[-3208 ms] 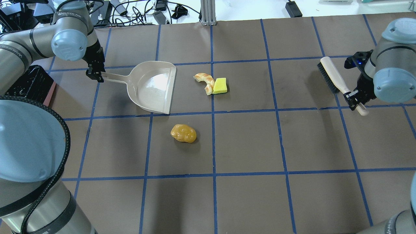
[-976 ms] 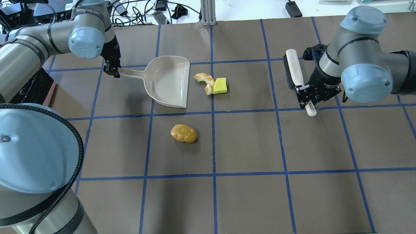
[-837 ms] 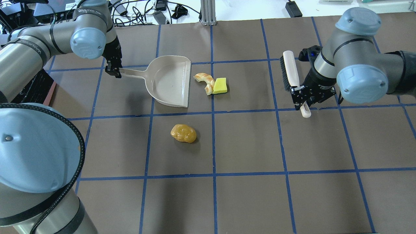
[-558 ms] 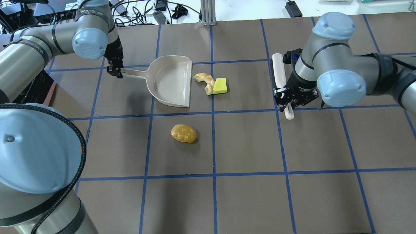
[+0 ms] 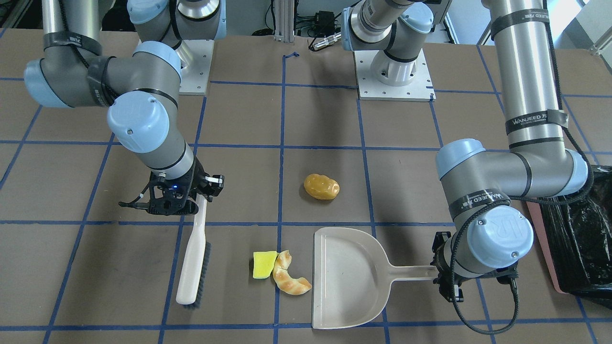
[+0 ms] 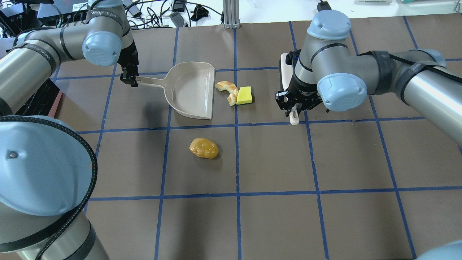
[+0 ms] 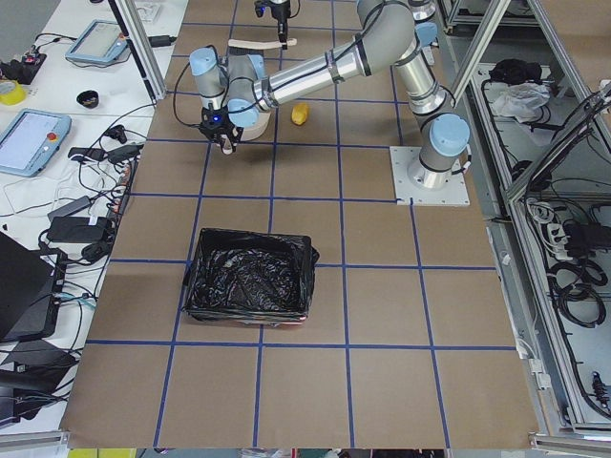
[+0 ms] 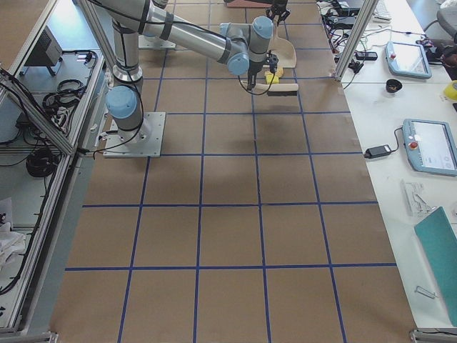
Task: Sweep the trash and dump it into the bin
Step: 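Sweep the sponge and peel into the dustpan with the right gripper's brush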
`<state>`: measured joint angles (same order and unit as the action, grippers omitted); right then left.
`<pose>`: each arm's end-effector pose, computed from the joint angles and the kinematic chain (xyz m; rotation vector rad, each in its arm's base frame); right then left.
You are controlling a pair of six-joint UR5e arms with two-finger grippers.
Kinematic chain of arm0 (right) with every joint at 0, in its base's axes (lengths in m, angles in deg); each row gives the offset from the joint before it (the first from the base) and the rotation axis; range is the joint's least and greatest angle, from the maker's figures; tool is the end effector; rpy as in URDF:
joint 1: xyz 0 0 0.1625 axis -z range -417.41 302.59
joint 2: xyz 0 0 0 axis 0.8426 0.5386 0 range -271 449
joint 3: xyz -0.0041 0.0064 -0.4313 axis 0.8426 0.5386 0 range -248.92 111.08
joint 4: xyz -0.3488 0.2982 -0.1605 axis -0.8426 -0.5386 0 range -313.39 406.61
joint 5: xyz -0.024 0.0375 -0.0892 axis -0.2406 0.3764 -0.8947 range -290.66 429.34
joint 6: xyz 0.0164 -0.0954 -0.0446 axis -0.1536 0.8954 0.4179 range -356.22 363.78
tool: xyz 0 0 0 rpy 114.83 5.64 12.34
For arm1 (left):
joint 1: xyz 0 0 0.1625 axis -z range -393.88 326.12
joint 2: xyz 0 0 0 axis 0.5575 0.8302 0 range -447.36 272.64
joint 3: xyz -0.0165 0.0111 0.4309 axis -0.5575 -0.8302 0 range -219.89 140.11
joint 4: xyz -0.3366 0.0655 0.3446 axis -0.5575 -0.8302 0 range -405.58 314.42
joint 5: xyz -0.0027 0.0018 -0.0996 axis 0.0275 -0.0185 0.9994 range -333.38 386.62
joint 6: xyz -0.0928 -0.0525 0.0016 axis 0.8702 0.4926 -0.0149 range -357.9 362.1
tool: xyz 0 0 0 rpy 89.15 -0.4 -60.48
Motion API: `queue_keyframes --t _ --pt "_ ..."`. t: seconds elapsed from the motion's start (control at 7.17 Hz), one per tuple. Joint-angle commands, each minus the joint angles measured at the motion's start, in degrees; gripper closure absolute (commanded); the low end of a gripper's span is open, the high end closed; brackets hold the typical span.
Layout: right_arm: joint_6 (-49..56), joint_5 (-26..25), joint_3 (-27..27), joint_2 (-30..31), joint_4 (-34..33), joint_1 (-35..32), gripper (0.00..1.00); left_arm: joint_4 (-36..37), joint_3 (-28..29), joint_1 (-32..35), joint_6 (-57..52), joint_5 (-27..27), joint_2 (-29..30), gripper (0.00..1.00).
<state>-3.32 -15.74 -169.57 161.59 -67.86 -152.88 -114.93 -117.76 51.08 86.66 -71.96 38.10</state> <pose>0.2022 -0.6180 0.2420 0.0477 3.0608 0.1098 -0.0489 -0.7814 0.2187 -2.1068 2.1290 -0.0896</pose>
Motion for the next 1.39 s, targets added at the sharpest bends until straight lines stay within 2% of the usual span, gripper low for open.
queue_keyframes --t 0.0,0.42,1.26 --pt "-4.31 0.0 5.35 -4.54 -0.14 -3.57 1.0 0.0 0.0 0.03 -0.01 -0.03 -0.04 1.0" --pt "-12.3 0.0 7.49 -8.43 -0.05 -8.57 1.0 0.0 0.0 0.03 0.25 -0.12 -0.04 1.0" --pt "-13.47 -0.88 6.61 -8.52 5.82 -8.95 1.0 0.0 0.0 0.11 0.26 -0.03 -0.04 1.0"
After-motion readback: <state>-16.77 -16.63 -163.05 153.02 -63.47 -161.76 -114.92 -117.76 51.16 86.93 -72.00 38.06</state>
